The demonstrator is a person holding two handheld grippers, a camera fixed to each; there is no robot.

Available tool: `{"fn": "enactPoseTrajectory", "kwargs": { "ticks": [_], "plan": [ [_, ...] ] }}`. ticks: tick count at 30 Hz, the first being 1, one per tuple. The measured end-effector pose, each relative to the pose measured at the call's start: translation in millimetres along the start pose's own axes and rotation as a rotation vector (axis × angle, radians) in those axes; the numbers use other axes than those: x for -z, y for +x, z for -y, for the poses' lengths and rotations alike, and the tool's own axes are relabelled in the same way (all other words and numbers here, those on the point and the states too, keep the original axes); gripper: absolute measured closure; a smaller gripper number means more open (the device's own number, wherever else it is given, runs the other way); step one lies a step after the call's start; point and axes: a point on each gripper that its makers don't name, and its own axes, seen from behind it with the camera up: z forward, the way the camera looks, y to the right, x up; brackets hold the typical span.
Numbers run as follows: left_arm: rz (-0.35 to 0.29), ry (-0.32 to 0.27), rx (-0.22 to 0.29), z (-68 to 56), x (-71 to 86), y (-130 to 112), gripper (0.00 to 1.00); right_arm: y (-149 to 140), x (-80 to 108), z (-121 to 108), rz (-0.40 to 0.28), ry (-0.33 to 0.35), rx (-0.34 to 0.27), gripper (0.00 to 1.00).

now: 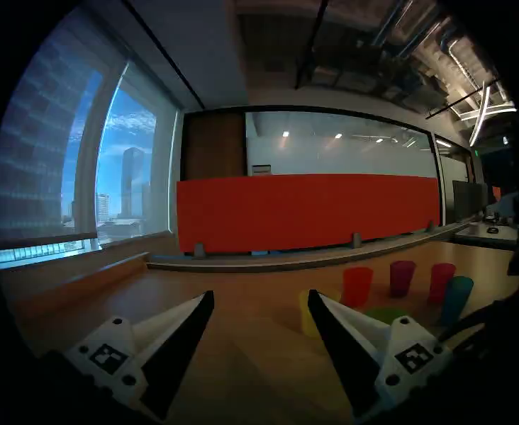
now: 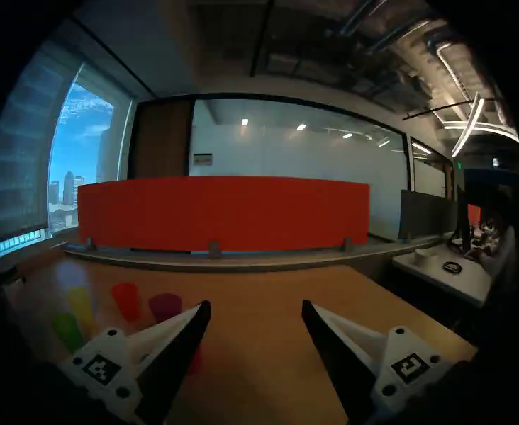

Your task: Pour water

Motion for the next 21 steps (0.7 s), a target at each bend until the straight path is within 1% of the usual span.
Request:
{"fn": "enactPoseTrajectory", "kwargs": {
  "ticks": [6, 15, 21],
  "plan": [
    [0.006, 0.013, 0.018, 7.0, -0.2, -8, 0.02, 0, 0.4, 2, 0.004, 0.002, 0.011, 0.01],
    [0.010, 0.010, 0.034, 5.1, -1.6, -14, 0.02, 3, 2.1, 3, 0.003, -0.001, 0.029, 0.01],
    [0.018, 0.011, 0.044, 6.8, -1.4, -17, 0.02, 4, 3.8, 4, 0.000, -0.001, 0.035, 0.01]
  ]
}}
